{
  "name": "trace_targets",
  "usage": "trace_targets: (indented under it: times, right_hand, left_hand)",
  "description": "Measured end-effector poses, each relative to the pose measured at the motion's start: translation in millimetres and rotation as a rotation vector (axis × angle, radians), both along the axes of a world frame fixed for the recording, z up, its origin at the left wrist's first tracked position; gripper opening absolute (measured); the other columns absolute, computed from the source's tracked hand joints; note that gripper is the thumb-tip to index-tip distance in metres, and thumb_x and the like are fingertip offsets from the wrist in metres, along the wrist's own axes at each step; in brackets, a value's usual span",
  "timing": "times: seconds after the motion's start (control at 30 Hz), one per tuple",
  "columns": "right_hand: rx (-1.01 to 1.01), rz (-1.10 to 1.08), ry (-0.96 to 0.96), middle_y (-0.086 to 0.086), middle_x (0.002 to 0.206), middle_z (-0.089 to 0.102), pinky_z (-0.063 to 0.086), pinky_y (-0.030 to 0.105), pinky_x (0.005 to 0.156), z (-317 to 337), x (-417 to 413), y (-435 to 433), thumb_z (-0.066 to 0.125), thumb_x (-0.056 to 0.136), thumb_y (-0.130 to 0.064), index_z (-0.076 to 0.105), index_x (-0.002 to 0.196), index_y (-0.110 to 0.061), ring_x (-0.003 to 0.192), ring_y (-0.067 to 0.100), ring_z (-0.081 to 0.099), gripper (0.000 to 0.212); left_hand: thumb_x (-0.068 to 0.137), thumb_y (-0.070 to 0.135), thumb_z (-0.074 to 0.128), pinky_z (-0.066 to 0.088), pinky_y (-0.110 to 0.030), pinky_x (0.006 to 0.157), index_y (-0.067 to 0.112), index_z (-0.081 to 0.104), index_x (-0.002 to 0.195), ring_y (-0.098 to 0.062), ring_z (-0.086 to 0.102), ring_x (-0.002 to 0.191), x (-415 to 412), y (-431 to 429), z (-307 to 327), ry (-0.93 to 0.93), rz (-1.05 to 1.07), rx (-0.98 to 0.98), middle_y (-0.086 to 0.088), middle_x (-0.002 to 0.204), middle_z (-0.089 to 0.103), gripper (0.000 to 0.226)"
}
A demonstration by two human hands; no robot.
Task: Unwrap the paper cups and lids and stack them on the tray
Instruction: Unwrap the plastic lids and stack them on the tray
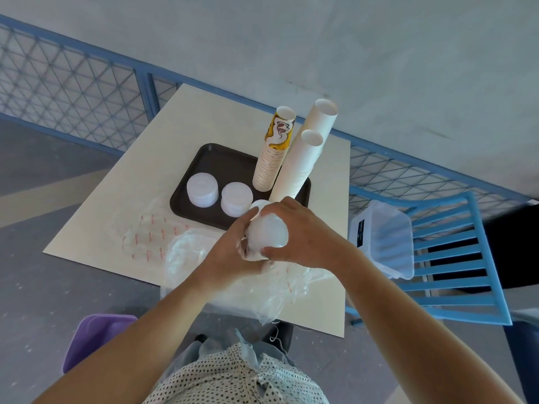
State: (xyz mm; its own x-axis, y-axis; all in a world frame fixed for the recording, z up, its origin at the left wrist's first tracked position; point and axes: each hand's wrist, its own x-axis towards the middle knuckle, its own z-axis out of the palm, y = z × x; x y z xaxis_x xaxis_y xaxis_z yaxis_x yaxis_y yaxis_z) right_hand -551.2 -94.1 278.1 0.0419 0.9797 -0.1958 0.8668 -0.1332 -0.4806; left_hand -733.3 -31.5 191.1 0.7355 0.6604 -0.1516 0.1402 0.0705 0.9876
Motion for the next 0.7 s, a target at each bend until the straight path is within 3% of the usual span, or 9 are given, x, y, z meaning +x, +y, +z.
trace_targets:
  times: [0.07, 0.17, 0.27, 0.37, 0.43, 0.53, 0.63, 0.7]
  right_hand:
    - [0.03, -0.001, -0.023, -0.012, 0.13, 0.049, 0.049, 0.031, 0.096, 1.6, 1.1, 0.0, 0.085, 0.078, -0.049, 0.048, 0.141, -0.034, 0.119, 0.012, 0.048, 0.075]
    - [0.065, 0.019, -0.061, -0.01, 0.134, 0.048, 0.049, 0.035, 0.101, 2.6, 0.2, 3.0, 0.085, 0.077, -0.049, 0.048, 0.144, -0.03, 0.122, 0.019, 0.05, 0.078]
    - [0.088, 0.05, -0.123, -0.007, 0.136, 0.048, 0.05, 0.039, 0.103, 2.6, -3.5, 7.7, 0.085, 0.079, -0.047, 0.047, 0.146, -0.028, 0.123, 0.023, 0.05, 0.079]
    - [0.09, 0.042, -0.143, -0.005, 0.137, 0.047, 0.052, 0.045, 0.103, 2.1, -1.7, 10.3, 0.085, 0.078, -0.046, 0.046, 0.147, -0.027, 0.122, 0.025, 0.048, 0.082]
    - [0.087, 0.04, -0.128, -0.005, 0.136, 0.048, 0.052, 0.046, 0.102, 1.7, 0.1, 10.8, 0.086, 0.077, -0.046, 0.045, 0.147, -0.027, 0.121, 0.025, 0.048, 0.083]
    - [0.075, 0.041, -0.113, -0.005, 0.137, 0.049, 0.051, 0.046, 0.103, 0.8, 0.9, 12.1, 0.087, 0.076, -0.047, 0.044, 0.147, -0.026, 0.122, 0.024, 0.049, 0.085]
    - [0.067, 0.042, -0.111, -0.005, 0.137, 0.051, 0.052, 0.046, 0.103, 0.5, 0.8, 13.7, 0.086, 0.077, -0.047, 0.043, 0.147, -0.026, 0.122, 0.023, 0.052, 0.085]
    - [0.076, 0.05, -0.115, -0.005, 0.134, 0.052, 0.053, 0.045, 0.102, 0.4, 0.2, 13.5, 0.086, 0.078, -0.047, 0.044, 0.146, -0.025, 0.118, 0.021, 0.054, 0.083]
  left_hand:
    - [0.08, 0.028, 0.082, 0.056, -0.025, 0.093, 0.022, 0.049, 0.149, -0.01, 0.064, 0.124, -0.6, -1.8, 7.4, -0.16, 0.039, -0.266, 0.005, 0.136, 0.066, 0.077]
    - [0.102, 0.024, 0.064, 0.057, -0.019, 0.075, 0.01, 0.063, 0.131, -0.013, 0.07, 0.105, 7.6, -3.1, 15.8, -0.302, 0.192, -0.662, -0.001, 0.111, 0.077, 0.032]
    - [0.1, 0.039, 0.058, 0.059, -0.03, 0.095, 0.01, 0.06, 0.14, -0.02, 0.068, 0.123, 14.7, 0.3, 18.9, -0.246, 0.195, -0.698, -0.008, 0.13, 0.072, 0.049]
    - [0.092, 0.041, 0.064, 0.052, -0.046, 0.11, 0.011, 0.06, 0.141, -0.028, 0.065, 0.128, 18.6, 3.7, 20.9, -0.238, 0.23, -0.71, -0.013, 0.133, 0.07, 0.058]
    - [0.088, 0.042, 0.065, 0.054, -0.046, 0.105, 0.013, 0.06, 0.141, -0.029, 0.066, 0.124, 20.0, 5.3, 20.2, -0.232, 0.25, -0.718, -0.014, 0.133, 0.069, 0.061]
    - [0.093, 0.043, 0.064, 0.06, -0.037, 0.079, 0.015, 0.058, 0.144, -0.03, 0.066, 0.115, 20.9, 8.8, 16.1, -0.206, 0.288, -0.756, -0.017, 0.136, 0.067, 0.059]
    - [0.105, 0.036, 0.056, 0.056, -0.036, 0.082, 0.014, 0.058, 0.144, -0.028, 0.066, 0.113, 22.1, 10.5, 14.2, -0.202, 0.305, -0.826, -0.016, 0.136, 0.067, 0.044]
    - [0.107, 0.034, 0.053, 0.052, -0.035, 0.077, 0.013, 0.062, 0.138, -0.027, 0.067, 0.1, 23.0, 11.4, 15.4, -0.216, 0.264, -0.858, -0.015, 0.126, 0.071, 0.038]
